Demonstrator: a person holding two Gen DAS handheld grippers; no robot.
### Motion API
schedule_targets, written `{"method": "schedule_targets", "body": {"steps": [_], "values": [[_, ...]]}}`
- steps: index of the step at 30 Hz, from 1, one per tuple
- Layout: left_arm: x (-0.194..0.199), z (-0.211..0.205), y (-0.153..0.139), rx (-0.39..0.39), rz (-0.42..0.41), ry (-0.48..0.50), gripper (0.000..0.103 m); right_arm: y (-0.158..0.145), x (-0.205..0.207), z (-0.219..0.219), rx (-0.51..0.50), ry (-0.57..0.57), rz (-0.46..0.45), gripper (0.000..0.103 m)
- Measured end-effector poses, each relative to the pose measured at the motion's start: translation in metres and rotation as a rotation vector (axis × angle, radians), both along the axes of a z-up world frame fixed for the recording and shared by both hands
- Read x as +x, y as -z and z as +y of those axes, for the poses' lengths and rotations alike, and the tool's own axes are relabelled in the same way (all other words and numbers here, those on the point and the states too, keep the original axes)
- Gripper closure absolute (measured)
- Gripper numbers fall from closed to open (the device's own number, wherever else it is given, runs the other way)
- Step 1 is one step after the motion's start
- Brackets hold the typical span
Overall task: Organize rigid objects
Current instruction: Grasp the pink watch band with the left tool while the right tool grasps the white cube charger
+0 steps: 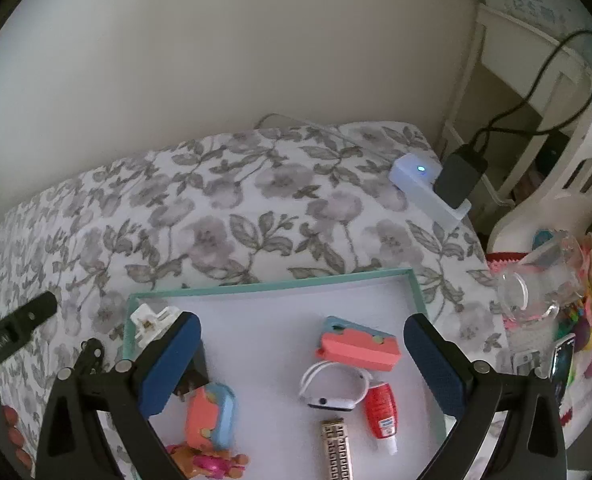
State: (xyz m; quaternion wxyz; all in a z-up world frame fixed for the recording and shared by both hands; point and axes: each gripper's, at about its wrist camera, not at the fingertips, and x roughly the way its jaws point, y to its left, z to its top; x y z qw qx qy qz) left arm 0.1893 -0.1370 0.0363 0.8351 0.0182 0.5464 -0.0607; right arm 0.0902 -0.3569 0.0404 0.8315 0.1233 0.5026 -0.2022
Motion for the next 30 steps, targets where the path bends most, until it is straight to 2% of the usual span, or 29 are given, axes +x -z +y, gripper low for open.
{"method": "schedule_targets", "body": {"steps": [11,19,23,30], "values": [[-0.009,0.064,-0.028,0.004,-0.032,-0.077,0.002,-0.015,0.007,0.086,0.030,-0.169,-0.032,0.000],[-0.027,0.120,-0.042,0.021,-0.057,-0.175,0.002,-0.016,0.000,0.152,0.000,-0.320,-0.028,0.000],[-0.041,0.137,-0.031,0.016,-0.026,-0.207,0.002,-0.004,-0.006,0.173,0.011,-0.357,0.000,0.000],[-0.062,0.151,0.015,0.035,0.095,-0.227,0.002,0.029,-0.026,0.182,0.045,-0.349,0.092,0.000]]}}
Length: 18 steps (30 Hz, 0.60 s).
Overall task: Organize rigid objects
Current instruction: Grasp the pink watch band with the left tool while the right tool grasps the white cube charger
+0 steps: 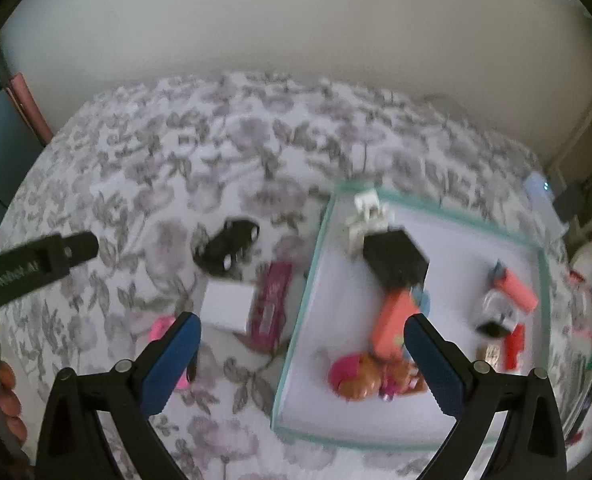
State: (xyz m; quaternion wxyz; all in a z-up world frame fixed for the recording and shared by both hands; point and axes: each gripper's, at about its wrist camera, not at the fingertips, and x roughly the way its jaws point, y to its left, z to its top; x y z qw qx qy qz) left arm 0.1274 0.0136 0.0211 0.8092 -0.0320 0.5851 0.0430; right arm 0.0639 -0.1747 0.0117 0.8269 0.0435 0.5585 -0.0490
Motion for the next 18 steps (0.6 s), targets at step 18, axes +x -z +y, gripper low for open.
{"method": "schedule_targets", "body": {"steps": [18], "values": [[-0.022,-0.009,0.096,0.074,0.259,0.056,0.002,0.034,0.002,-0.011,0.039,0.024,0.047,0.000]]}}
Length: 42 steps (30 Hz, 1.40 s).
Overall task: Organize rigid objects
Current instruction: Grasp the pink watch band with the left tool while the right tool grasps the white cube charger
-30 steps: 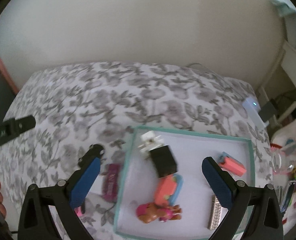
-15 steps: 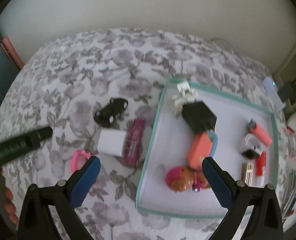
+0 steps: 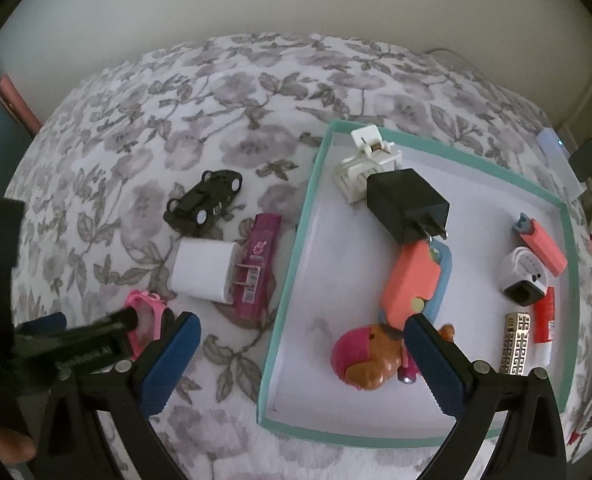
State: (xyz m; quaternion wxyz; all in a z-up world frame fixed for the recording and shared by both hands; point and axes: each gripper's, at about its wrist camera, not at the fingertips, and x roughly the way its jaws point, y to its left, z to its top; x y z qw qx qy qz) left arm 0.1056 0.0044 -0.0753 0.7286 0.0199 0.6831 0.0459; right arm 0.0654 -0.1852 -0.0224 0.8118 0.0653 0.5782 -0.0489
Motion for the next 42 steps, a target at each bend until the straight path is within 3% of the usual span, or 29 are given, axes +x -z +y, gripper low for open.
{"method": "schedule_targets", "body": {"steps": [4,9,18,26,33,37,40,42], "values": [[-0.002,-0.010,0.004,0.020,0.001,0.035,0.005,-0.003,0.003,0.000,-0.002,0.000,-0.015,0.000],[-0.008,-0.027,0.001,-0.022,-0.012,0.098,0.040,-0.006,0.006,-0.003,0.023,0.012,-0.035,0.000],[-0.016,-0.058,-0.004,-0.063,-0.022,0.185,0.084,-0.004,0.013,-0.005,0.063,0.026,-0.047,0.000],[-0.002,-0.028,-0.002,-0.137,-0.028,0.092,0.094,-0.002,0.020,0.006,0.075,-0.010,-0.056,0.000],[0.013,0.008,-0.003,-0.042,-0.073,-0.001,0.094,-0.003,0.025,0.024,0.066,-0.069,-0.078,0.005],[0.017,0.030,-0.003,-0.081,-0.074,-0.073,0.094,0.004,0.028,0.036,0.067,-0.105,-0.065,0.005],[0.014,0.054,-0.004,-0.045,-0.088,-0.096,0.094,0.010,0.031,0.046,0.059,-0.127,-0.052,0.006],[0.014,0.061,-0.001,-0.058,-0.084,-0.104,0.094,0.015,0.033,0.052,0.049,-0.137,-0.041,0.012]]}}
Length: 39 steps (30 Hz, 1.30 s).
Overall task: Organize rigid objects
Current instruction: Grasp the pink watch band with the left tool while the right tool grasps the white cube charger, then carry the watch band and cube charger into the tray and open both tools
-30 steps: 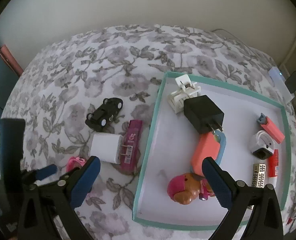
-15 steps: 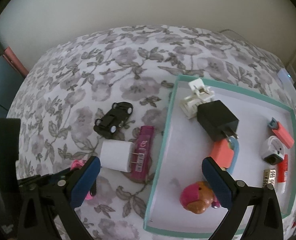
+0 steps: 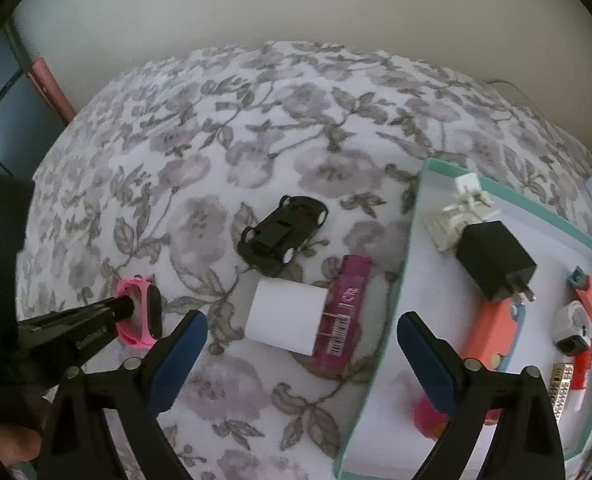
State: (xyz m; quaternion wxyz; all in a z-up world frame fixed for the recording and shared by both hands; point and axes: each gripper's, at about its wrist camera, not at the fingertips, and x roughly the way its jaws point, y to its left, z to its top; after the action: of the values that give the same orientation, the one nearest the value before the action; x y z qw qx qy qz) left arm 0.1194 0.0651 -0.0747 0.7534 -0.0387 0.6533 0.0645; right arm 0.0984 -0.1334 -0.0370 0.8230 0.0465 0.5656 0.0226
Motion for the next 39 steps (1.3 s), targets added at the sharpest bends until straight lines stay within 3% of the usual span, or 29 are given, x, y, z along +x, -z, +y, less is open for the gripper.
{"method": "schedule_targets", "body": {"steps": [6,13,19,21,29,39], "values": [[-0.005,0.007,0.001,-0.002,0.003,0.007,0.094,0.018,0.007,0.010,-0.030,-0.003,0.043,0.015],[0.012,-0.011,0.003,0.008,0.003,0.018,0.094,0.031,0.012,0.018,-0.081,-0.019,0.053,0.018],[0.019,-0.021,0.002,0.032,-0.002,0.035,0.094,0.036,0.009,0.025,-0.165,-0.034,0.046,0.026],[0.021,-0.023,0.003,0.037,-0.003,0.039,0.094,0.034,0.008,0.022,-0.171,-0.019,0.041,0.036],[0.025,-0.033,0.006,0.052,-0.010,0.052,0.094,0.025,0.004,0.023,-0.124,-0.027,0.022,0.042],[0.024,-0.052,0.005,0.114,-0.036,0.096,0.094,0.015,-0.004,0.020,-0.033,-0.011,0.024,0.043]]}}
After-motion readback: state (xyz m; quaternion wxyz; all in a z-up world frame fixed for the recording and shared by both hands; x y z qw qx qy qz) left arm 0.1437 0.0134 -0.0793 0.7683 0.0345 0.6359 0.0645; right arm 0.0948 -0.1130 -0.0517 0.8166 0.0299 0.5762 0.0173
